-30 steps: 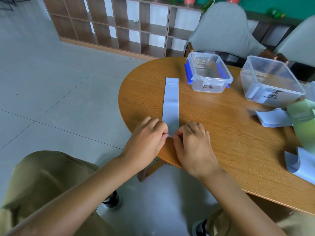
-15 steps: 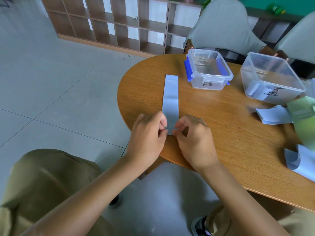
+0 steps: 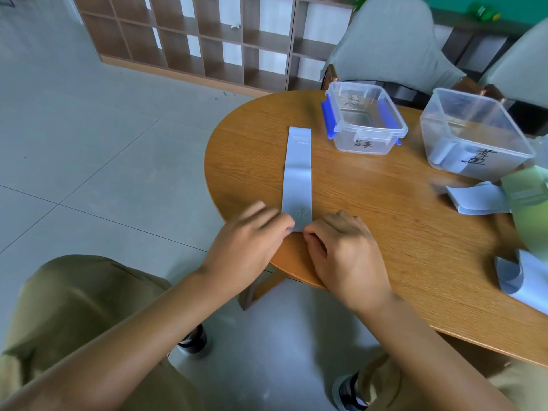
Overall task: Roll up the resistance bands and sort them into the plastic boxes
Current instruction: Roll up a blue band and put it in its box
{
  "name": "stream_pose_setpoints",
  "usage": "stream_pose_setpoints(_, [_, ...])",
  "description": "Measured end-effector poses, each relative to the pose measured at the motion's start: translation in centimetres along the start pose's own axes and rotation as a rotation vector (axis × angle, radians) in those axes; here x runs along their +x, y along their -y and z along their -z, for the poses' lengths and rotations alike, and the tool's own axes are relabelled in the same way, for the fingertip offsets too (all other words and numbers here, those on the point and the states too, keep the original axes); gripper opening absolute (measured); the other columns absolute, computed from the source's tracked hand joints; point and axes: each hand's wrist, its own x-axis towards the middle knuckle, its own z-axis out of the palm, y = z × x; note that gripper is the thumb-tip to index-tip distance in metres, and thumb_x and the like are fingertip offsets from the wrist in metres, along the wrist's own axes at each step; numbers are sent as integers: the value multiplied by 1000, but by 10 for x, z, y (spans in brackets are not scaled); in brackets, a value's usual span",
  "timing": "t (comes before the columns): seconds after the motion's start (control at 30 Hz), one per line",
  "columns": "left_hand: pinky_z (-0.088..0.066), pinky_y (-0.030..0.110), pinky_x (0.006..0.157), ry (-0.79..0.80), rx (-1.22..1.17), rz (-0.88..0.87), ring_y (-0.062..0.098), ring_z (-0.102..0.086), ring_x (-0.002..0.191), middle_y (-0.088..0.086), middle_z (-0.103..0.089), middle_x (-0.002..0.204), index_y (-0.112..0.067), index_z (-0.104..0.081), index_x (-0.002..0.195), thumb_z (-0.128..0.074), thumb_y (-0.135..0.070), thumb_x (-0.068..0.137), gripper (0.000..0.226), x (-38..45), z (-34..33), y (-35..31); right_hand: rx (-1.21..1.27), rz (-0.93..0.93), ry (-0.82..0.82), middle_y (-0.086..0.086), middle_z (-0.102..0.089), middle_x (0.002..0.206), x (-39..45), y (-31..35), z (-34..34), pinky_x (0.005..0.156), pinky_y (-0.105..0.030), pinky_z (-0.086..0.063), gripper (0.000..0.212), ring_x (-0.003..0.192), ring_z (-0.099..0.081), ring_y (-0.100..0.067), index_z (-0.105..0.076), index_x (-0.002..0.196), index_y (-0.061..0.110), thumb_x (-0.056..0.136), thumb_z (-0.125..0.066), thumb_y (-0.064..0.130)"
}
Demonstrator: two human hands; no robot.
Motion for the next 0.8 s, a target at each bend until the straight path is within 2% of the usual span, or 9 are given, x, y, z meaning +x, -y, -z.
stream_pose_setpoints(0.1, [-47, 32, 75, -3, -61, 15, 22, -53, 85, -3, -65, 92, -11, -70, 91, -62, -16, 100, 13, -5, 0, 1, 108, -37, 31, 1, -65, 80, 0, -4, 0, 71, -43, -47, 9, 78, -56, -26, -70, 83, 15, 89, -65, 11])
stream_pose_setpoints(0.2, [-46, 34, 75, -9, -132, 94, 20, -50, 86, -6, -66, 92, -14, -72, 92, -67, -16, 96, 7, -5, -2, 1, 171, -94, 39, 3, -67, 82, 0, -7, 0, 73, -43, -48, 8, 79, -57, -23, -72, 83, 17, 87, -70, 11])
stream_pose_setpoints(0.3, [-45, 36, 76, -19, -172, 184, 20, -48, 88, -5, -64, 93, -15, -73, 89, -72, -17, 92, 4, -3, -6, -2, 155, -111, 45, 5, -67, 81, 1, -5, 0, 71, -43, -49, 8, 78, -56, -23, -72, 82, 19, 86, -71, 12])
stream_pose_setpoints(0.4, [-44, 35, 87, -59, -185, 305, 23, -47, 100, -3, -59, 108, -19, -73, 85, -78, -21, 86, 6, -1, -10, -6, 137, -137, 81, 5, -66, 83, 5, -2, 1, 73, -44, -49, 5, 83, -55, -23, -72, 82, 20, 86, -69, 18])
stream_pose_setpoints(0.57, [-34, 32, 108, -44, -202, 465, 27, -36, 128, -3, -50, 139, -27, -71, 79, -79, -31, 81, 10, 3, -13, -11, 158, -285, 86, 8, -60, 103, 9, 1, -1, 86, -43, -47, 5, 101, -47, -21, -73, 84, 22, 83, -76, 25])
stream_pose_setpoints(0.7, [-30, 43, 114, -30, -193, 553, 33, -31, 137, 2, -50, 147, -26, -71, 78, -79, -31, 82, 11, 6, -16, -14, 137, -377, 115, 6, -57, 117, 9, 8, -3, 96, -43, -43, 8, 111, -39, -23, -73, 89, 20, 87, -71, 28])
stream_pose_setpoints(0.8, [-30, 44, 114, -27, -197, 640, 33, -30, 140, 3, -51, 147, -26, -74, 78, -79, -32, 83, 9, 11, -16, -15, 134, -458, 177, 6, -54, 128, 14, 12, -3, 104, -39, -36, 14, 119, -33, -21, -73, 93, 19, 91, -65, 30])
